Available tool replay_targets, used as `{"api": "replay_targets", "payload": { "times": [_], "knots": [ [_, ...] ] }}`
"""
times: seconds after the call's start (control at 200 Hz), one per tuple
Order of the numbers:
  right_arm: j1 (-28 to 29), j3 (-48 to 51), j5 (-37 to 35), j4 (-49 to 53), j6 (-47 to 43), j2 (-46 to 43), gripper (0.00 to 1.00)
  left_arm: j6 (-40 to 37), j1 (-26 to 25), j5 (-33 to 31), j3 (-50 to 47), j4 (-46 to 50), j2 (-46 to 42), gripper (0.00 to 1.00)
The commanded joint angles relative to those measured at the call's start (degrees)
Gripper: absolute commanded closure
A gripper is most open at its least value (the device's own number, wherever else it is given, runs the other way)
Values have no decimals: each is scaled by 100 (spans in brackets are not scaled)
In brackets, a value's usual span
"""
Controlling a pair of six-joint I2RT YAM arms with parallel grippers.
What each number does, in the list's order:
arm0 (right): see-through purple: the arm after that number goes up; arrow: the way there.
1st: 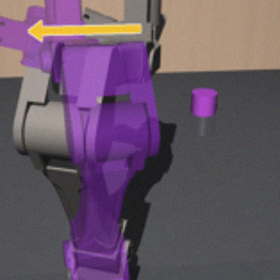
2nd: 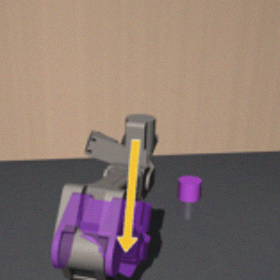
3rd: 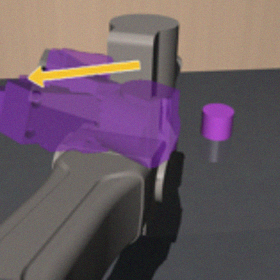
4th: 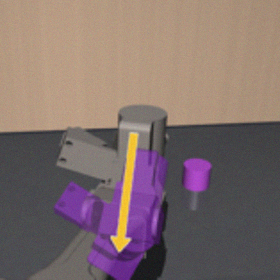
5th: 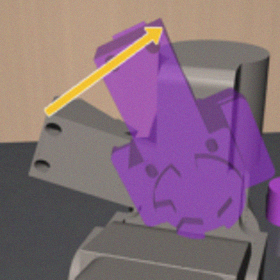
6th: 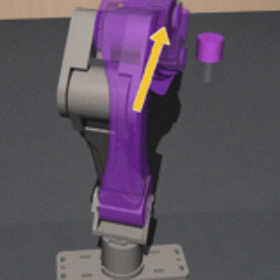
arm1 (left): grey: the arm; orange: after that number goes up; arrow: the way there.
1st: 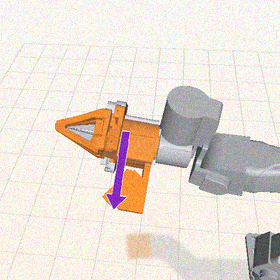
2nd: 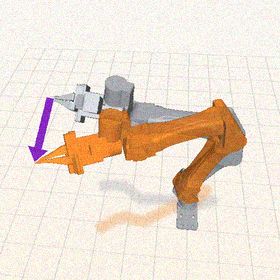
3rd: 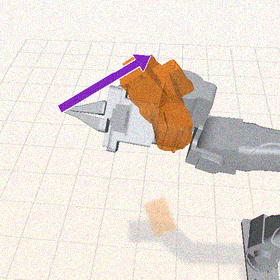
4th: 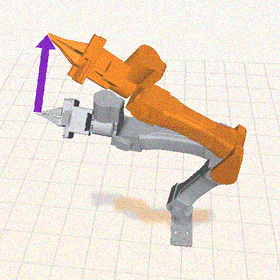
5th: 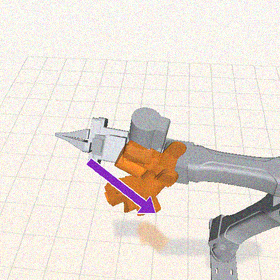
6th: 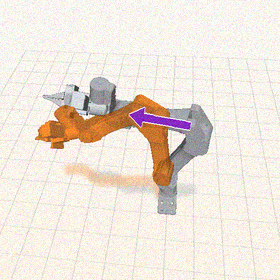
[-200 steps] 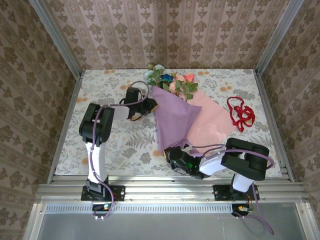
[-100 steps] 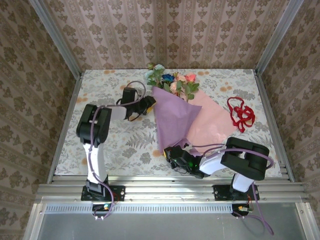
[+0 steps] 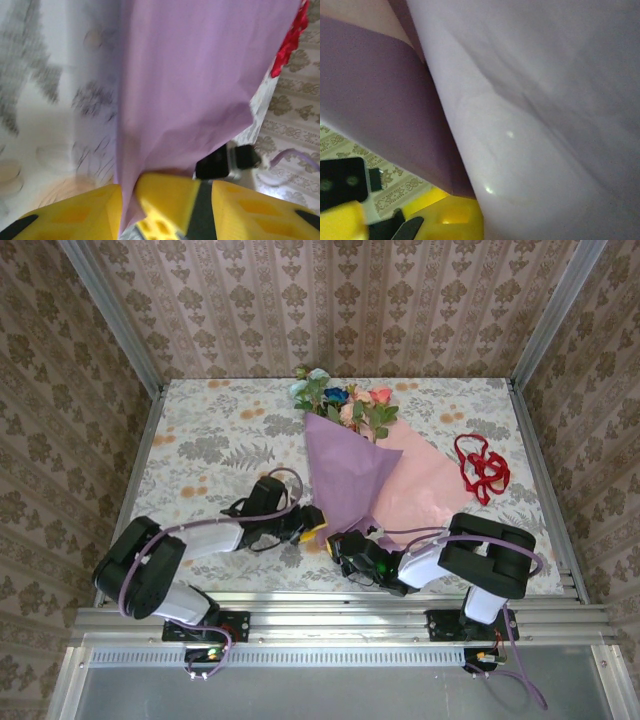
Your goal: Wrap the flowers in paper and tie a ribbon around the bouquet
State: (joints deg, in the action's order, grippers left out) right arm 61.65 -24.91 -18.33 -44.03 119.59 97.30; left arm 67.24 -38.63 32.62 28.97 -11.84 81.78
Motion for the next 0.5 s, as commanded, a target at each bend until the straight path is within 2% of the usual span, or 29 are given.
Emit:
{"api": "replay_targets", "payload": {
  "times": [0.0, 0.345, 0.425, 0.495],
  "knots": [
    [-30, -84, 18, -79, 1537, 106, 100, 456, -91, -230, -268, 24, -201, 53],
    [-21, -121, 14, -79, 1471, 88, 100, 1039, -409, -480, -485, -1125, 404, 65],
    [-12, -129, 31, -54, 1471, 88, 100, 1141, -434, -503, -480, -1458, 630, 74],
    [-12, -129, 46, -6, 1475, 78, 100, 1217, -435, -516, -479, -1603, 806, 91]
  ]
}}
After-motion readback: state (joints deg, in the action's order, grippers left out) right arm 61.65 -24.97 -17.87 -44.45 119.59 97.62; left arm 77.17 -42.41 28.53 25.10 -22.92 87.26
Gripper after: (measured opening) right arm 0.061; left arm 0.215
